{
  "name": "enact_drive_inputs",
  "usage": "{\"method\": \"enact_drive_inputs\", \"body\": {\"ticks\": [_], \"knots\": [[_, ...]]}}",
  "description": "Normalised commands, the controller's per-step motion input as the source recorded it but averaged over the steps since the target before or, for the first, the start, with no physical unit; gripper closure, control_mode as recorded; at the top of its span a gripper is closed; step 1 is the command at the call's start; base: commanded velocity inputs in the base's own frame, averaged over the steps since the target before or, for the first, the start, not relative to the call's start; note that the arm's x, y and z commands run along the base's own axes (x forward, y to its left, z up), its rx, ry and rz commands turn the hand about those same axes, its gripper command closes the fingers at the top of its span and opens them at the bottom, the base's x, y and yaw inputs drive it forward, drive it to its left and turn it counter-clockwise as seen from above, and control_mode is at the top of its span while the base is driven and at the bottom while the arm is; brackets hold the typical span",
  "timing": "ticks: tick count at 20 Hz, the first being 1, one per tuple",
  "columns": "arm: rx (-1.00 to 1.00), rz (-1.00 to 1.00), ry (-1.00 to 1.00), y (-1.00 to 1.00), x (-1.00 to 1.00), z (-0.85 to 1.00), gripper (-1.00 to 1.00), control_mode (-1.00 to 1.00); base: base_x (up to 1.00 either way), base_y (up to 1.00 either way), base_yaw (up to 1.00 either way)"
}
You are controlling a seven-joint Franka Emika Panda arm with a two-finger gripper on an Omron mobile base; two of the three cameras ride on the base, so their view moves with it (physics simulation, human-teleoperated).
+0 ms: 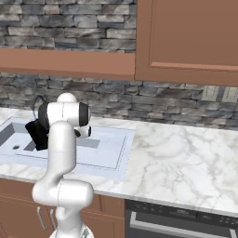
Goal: Turn on the sink faucet and place the jug under the water for a few seconds to fill it up.
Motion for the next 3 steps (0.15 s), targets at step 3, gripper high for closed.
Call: {"method": "enact_drive_inputs", "body": {"ticks": [3], "knots": [[0.00, 0.00, -0.18, 0.00, 0.44, -0.08, 1.00, -1.00, 0.00, 0.00, 0.00]]}}
